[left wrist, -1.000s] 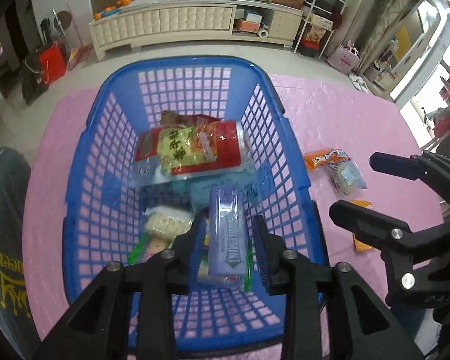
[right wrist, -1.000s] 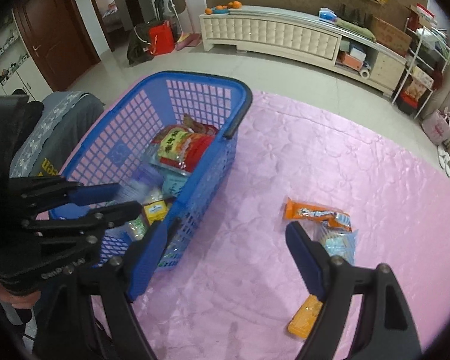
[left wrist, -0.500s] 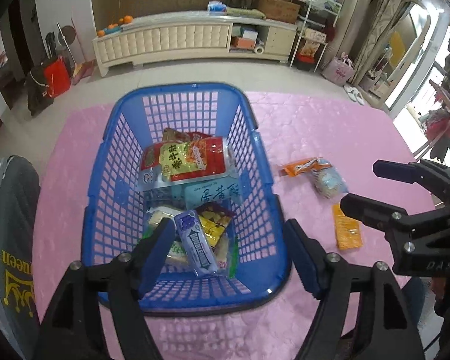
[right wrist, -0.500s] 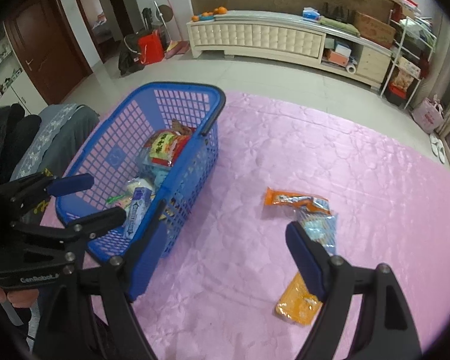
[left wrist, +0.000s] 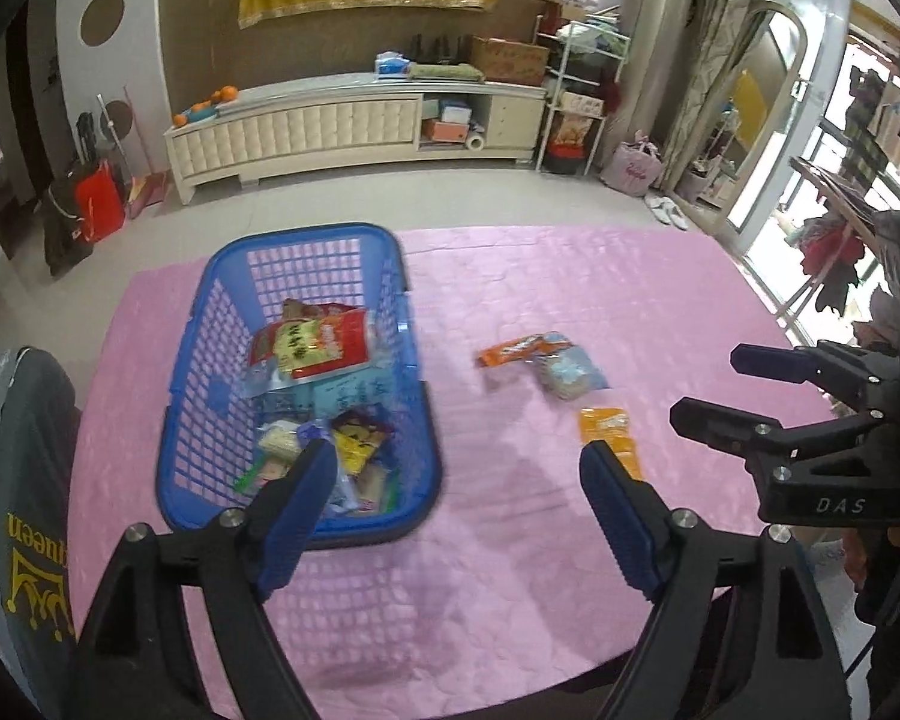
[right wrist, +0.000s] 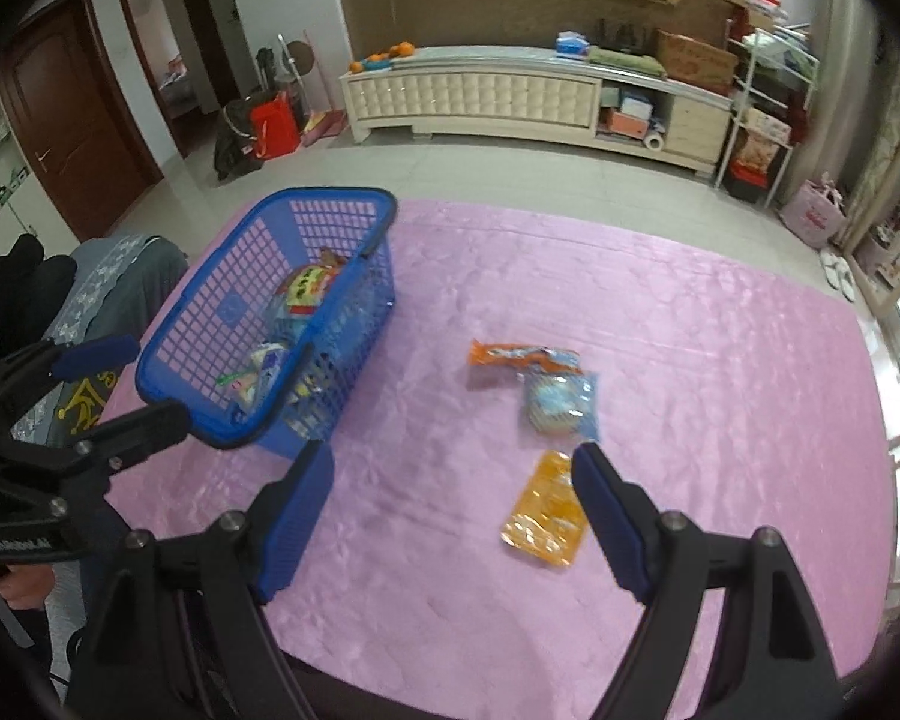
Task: Organize snacks
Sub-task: 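Move both tools from the basket toward the remaining snacks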
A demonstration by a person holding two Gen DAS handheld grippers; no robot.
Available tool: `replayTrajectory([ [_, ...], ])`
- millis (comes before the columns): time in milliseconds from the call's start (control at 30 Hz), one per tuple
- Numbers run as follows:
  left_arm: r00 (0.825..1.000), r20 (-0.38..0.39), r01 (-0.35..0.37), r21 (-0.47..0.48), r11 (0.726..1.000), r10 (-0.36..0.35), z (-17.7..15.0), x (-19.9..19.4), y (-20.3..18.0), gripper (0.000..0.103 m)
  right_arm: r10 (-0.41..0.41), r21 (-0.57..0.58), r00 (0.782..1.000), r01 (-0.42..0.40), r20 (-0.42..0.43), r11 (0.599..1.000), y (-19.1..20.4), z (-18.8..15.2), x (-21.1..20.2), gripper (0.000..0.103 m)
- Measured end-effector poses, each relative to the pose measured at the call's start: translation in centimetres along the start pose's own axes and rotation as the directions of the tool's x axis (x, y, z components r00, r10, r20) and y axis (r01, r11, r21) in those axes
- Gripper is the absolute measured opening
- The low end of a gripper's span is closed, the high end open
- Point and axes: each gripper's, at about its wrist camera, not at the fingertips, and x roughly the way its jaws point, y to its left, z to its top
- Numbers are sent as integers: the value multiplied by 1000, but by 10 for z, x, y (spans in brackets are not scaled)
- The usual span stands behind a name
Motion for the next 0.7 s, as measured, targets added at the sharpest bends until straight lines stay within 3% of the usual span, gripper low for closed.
replayTrajectory([
  [300,998,-41,40,65,997,-37,-4,24,-60,82,-31,77,999,32,-13,996,-46,-29,-11,85],
  [700,982,-182,67,65,996,-54,-3,96,-113,82,-28,206,997,42,-71,978,-124,-61,8,85],
])
